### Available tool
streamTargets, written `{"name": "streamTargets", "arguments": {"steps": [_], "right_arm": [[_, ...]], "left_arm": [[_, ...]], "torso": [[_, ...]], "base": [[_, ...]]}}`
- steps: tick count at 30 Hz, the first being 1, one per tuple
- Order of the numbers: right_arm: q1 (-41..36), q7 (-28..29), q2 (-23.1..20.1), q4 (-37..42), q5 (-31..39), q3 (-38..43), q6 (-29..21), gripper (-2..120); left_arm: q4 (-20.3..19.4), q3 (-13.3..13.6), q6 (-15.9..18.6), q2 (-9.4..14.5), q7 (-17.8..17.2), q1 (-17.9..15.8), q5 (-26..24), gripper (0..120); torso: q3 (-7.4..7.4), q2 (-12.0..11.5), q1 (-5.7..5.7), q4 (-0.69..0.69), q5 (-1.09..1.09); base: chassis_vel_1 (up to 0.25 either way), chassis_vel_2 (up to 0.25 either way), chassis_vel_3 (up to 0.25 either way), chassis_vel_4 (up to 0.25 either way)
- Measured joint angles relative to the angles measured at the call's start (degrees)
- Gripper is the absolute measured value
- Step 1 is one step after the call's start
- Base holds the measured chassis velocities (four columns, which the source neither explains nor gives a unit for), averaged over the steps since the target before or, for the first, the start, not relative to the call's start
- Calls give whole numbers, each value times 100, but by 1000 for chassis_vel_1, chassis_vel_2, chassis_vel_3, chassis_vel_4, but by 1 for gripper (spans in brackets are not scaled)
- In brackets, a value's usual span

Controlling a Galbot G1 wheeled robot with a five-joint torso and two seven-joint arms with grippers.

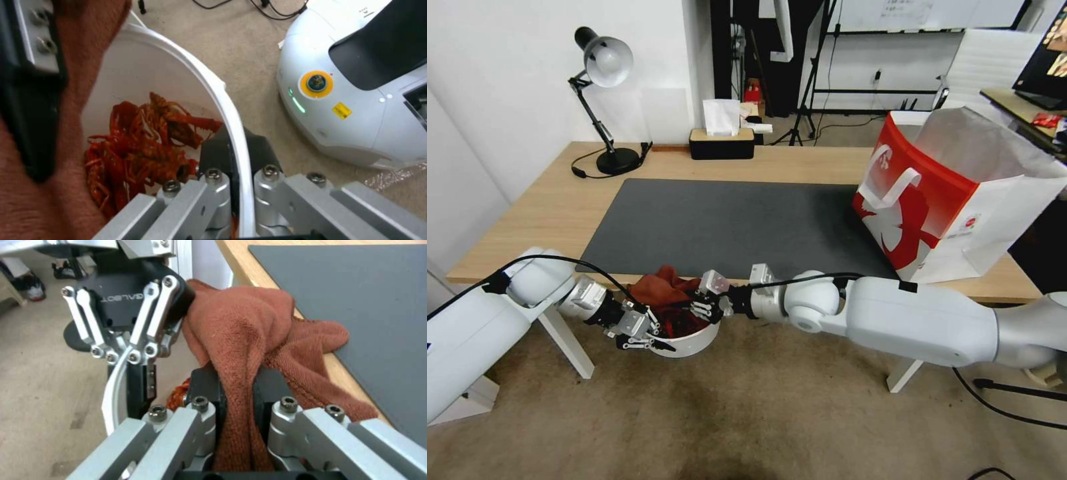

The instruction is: Sweep shrimp from table into container with towel, then put container into takeout bag.

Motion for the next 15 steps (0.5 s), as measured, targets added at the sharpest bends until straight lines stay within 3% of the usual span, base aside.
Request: {"name": "streamTargets", "arguments": {"steps": [10,15], "right_arm": [[-410,213,-19,214,183,1036,19,8],[-531,694,26,117,158,1570,5,8]], "left_arm": [[-109,-220,20,36,-3,218,8,0],[-142,-258,21,21,-8,304,23,0]], "torso": [[0,0,0,1,0],[0,0,0,1,0]], "base": [[0,0,0,0],[0,0,0,0]]}}
